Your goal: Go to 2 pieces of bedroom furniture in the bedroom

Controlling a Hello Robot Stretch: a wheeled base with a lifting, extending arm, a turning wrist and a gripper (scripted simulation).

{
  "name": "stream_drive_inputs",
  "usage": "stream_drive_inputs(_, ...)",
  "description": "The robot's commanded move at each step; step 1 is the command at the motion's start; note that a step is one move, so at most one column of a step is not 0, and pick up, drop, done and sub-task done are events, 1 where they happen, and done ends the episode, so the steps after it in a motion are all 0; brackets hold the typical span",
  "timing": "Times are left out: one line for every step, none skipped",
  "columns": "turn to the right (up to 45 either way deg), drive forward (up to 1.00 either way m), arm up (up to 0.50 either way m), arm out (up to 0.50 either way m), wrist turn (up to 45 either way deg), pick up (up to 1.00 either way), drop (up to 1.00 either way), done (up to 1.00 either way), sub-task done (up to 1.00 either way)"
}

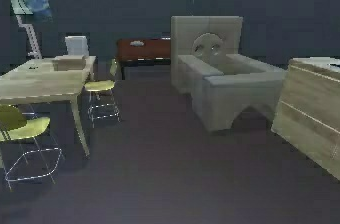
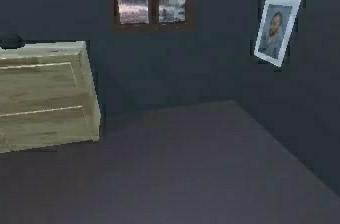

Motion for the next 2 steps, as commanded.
stream_drive_inputs(0.0, 1.0, 0.0, 0.0, 0.0, 0.0, 0.0, 0.0, 0.0)
stream_drive_inputs(0.0, 0.75, 0.0, 0.0, 0.0, 0.0, 0.0, 0.0, 0.0)
